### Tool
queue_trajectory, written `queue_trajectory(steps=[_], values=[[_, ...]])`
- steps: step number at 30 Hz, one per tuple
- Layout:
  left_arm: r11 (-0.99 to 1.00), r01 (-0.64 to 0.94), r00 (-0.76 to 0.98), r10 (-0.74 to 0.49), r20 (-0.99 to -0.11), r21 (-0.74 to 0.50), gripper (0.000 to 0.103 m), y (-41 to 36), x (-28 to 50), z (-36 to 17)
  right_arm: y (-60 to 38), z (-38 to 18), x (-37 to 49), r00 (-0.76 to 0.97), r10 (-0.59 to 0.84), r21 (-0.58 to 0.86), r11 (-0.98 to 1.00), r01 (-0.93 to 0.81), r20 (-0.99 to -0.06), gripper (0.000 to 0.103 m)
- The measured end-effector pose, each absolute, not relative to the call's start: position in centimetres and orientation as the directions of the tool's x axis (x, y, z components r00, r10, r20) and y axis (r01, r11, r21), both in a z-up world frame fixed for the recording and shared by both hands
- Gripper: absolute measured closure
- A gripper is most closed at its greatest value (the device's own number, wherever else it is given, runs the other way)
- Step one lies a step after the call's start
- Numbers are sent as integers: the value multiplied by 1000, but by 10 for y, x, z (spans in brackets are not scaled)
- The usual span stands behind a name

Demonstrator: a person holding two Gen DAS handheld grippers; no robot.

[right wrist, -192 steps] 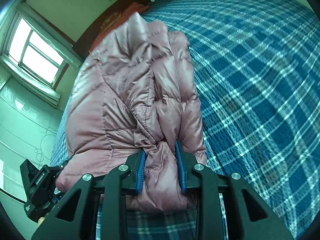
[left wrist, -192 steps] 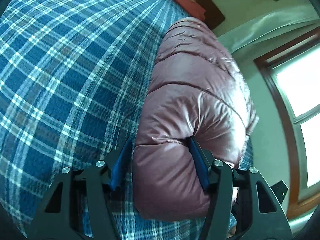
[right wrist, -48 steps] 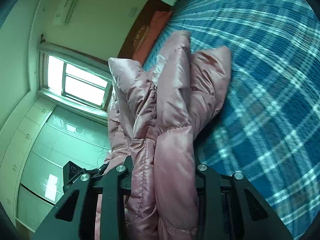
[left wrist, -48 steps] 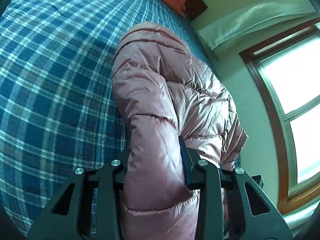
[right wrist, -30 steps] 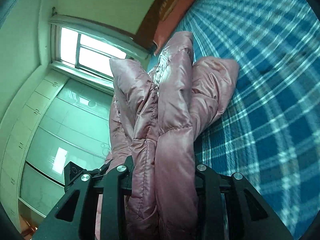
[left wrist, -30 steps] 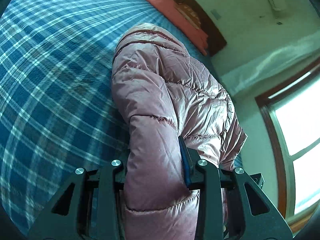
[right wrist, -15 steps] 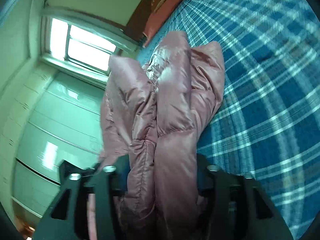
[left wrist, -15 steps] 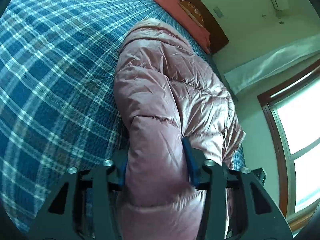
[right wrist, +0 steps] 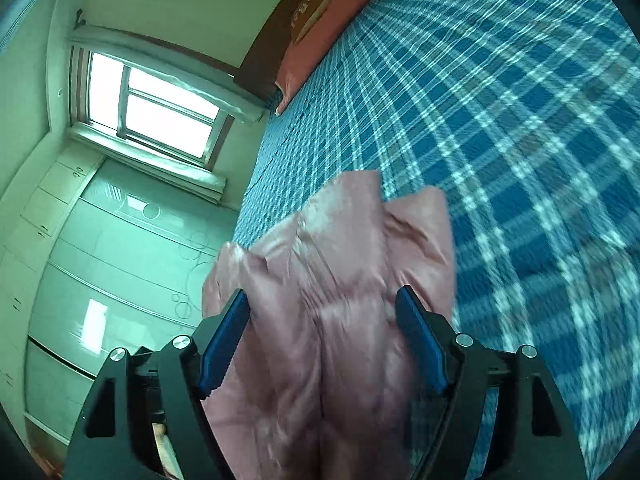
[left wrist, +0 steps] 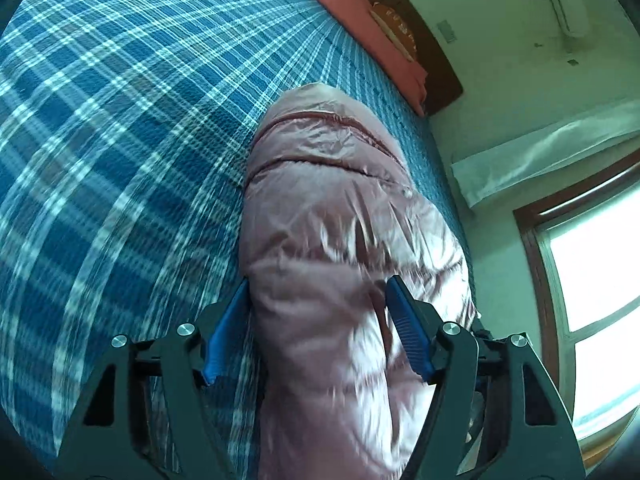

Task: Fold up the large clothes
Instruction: 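Press the folded bundle onto the bed and open both tools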

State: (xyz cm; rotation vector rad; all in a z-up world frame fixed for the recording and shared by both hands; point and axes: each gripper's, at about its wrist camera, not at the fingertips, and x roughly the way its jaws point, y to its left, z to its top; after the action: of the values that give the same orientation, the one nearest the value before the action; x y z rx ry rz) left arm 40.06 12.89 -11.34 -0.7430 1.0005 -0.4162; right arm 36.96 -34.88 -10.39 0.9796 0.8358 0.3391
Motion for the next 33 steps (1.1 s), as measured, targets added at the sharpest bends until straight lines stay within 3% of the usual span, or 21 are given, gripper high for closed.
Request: queue_trajectory(steps=[2,4,5,6,9,12,14,16,18,20,33], values=[[716,-11,486,-606,-629,-698,41,124,407,-116,-342,-105,381,636,613,840,531,106,-468,29],[746,-11,464,-586,-665,-665,56,118,416,-121,-339,-111,390,622,600,825,548,137,-502,52],[745,-13,458,-588,-666,-667,63,118,418,-123,-338,-116,394,610,610,829,540,146,-505,70],[746,-18,453,-587,-671,-666,65,119,419,-126,-337,-123,398,599,630,843,515,154,-494,79],[761,-19,442,-576,-688,-649,73,116,425,-130,-331,-130,404,585,621,827,536,170,-522,85],[758,-31,436,-576,-691,-651,73,117,428,-134,-327,-133,408,578,616,819,547,173,-534,85],[750,-32,439,-583,-683,-661,66,120,425,-133,-326,-132,407,579,614,815,554,166,-536,82],[754,-35,456,-572,-682,-656,60,125,416,-128,-325,-124,400,583,606,807,569,159,-542,73],[749,-48,475,-565,-675,-661,52,132,400,-124,-324,-115,387,589,592,797,584,157,-550,48],[736,-79,500,-554,-665,-672,45,140,377,-121,-324,-110,369,606,576,792,589,159,-549,38],[626,-130,534,-609,-586,-769,30,131,242,-123,-288,-122,223,624,612,857,472,206,-487,27]])
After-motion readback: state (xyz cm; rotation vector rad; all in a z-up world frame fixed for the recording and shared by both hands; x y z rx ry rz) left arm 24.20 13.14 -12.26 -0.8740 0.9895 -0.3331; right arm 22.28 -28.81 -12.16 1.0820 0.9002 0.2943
